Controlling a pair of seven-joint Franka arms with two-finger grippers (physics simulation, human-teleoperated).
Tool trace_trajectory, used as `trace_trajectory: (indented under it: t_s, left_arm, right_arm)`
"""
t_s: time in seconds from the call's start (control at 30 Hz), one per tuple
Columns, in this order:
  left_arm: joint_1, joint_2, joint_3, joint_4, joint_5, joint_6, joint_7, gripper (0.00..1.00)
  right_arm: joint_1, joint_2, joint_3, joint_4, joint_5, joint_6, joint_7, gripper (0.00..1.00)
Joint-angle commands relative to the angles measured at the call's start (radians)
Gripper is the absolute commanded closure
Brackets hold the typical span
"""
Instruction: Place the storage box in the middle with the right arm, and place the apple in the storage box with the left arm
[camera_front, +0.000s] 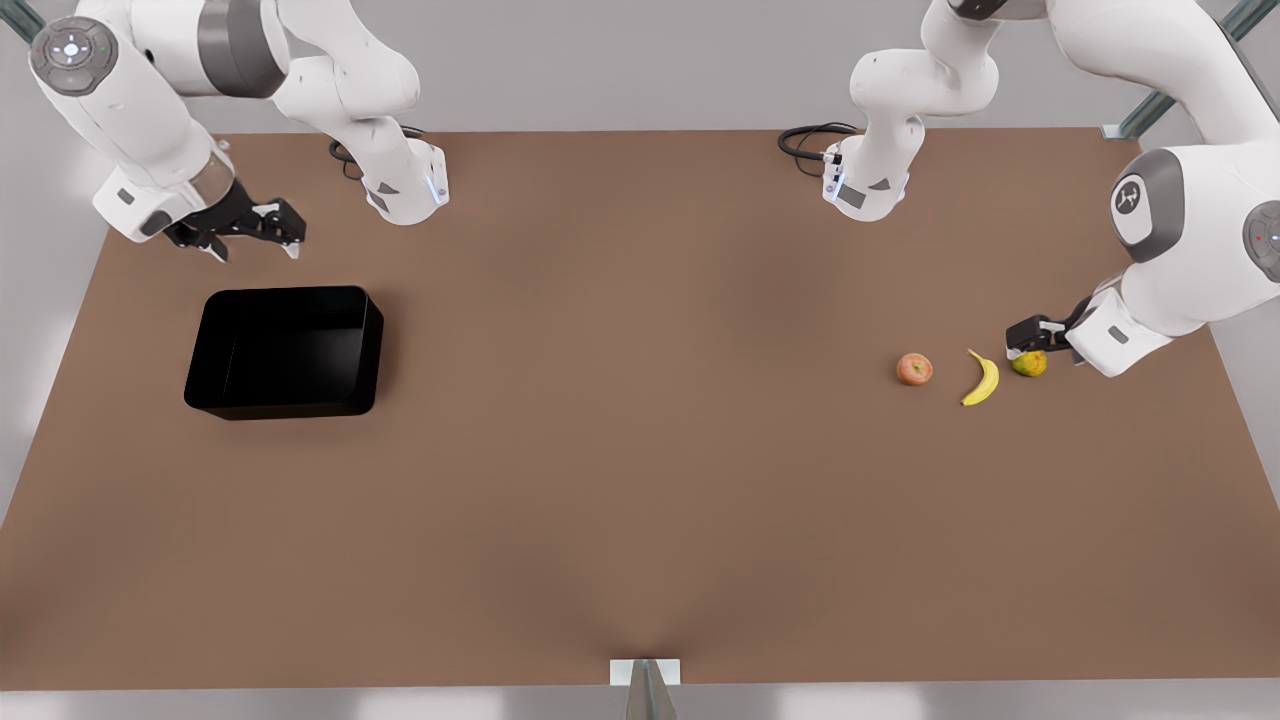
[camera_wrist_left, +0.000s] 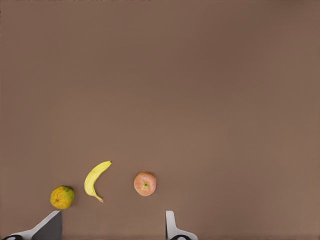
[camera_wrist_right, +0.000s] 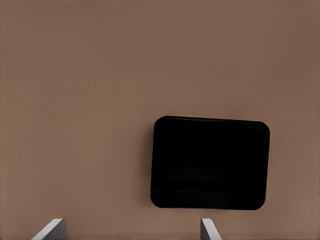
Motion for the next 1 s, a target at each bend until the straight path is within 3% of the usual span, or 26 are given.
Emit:
trace_trajectory:
  t_s: [0.0,0.1,0.27,0.4,0.53,0.67,0.97]
  left_arm:
    - [-0.001,-0.002,-0.001,0.0,0.0,-0.001,0.0,0.0]
    - [0.001,-0.017,-0.009,0.0,0.0,-0.036,-0.009,0.0]
    - [0.004,0.041,-0.036,-0.006,-0.174,-0.088,-0.663,0.0]
    - [0.027,0.159,-0.036,-0.023,-0.401,0.024,-1.182,0.0]
    - [0.027,0.119,-0.027,-0.259,-0.615,0.11,-1.322,0.0]
    - [0.027,0.093,0.023,-0.382,-0.711,0.171,-1.338,0.0]
    - [0.019,0.052,0.059,-0.532,-0.712,0.223,-1.299,0.0]
  right_arm:
    - [0.002,0.0,-0.001,-0.006,-0.001,0.003,0.0,0.0]
    - [-0.001,0.014,-0.027,-0.008,-0.004,0.027,-0.002,0.0]
    - [-0.001,0.151,-0.23,-0.006,-0.008,0.156,-0.187,0.0]
    - [-0.097,0.276,-0.234,-0.032,-0.007,0.204,-0.304,0.0]
    - [-0.185,0.316,-0.234,-0.09,-0.008,0.322,-0.362,0.0]
    - [-0.209,0.415,-0.234,-0.106,-0.007,0.402,-0.364,0.0]
    - [-0.229,0.513,-0.234,-0.107,0.004,0.469,-0.362,0.0]
